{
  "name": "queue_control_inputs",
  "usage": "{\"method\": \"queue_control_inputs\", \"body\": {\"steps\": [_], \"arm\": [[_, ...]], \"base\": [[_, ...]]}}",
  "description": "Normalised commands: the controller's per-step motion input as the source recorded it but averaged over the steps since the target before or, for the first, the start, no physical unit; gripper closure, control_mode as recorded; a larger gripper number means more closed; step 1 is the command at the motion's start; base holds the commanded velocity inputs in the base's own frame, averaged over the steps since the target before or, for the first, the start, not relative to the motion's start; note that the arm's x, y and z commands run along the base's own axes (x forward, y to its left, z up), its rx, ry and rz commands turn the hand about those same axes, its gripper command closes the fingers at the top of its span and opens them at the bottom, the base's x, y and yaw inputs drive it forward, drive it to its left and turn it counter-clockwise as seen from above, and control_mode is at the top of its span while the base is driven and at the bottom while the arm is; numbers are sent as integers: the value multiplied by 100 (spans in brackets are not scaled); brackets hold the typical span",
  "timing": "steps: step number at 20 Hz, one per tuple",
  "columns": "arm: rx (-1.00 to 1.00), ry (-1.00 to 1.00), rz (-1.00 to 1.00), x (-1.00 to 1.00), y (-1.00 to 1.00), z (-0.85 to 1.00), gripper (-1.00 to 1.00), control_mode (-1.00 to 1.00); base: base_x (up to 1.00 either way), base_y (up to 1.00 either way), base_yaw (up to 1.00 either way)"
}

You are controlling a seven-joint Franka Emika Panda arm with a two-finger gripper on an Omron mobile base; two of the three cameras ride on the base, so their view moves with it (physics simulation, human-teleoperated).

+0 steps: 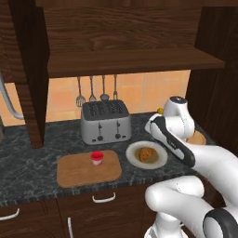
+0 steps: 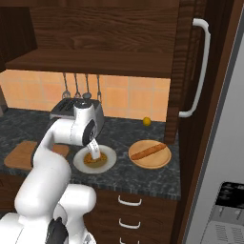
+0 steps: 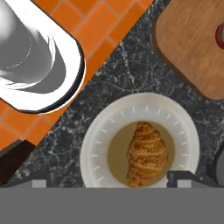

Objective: From the different types of pastries on the counter, select a croissant and place it on the cutting board. Then retrieve a jar of jam from the cabinet and place it alongside the croissant on the cutting board.

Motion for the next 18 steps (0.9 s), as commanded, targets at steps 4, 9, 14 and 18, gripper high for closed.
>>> {"method": "queue_control_inputs", "body": {"steps": [4, 9, 14, 18], "arm": [[0, -2, 1, 51, 0, 0, -100, -100], [0, 0, 0, 49, 6, 0, -100, -100], [-1, 0, 0, -2, 1, -3, -100, -100], [-2, 0, 0, -20, 14, -16, -100, -100]], "base": [[0, 0, 0], [0, 0, 0], [0, 0, 0], [0, 0, 0]]}}
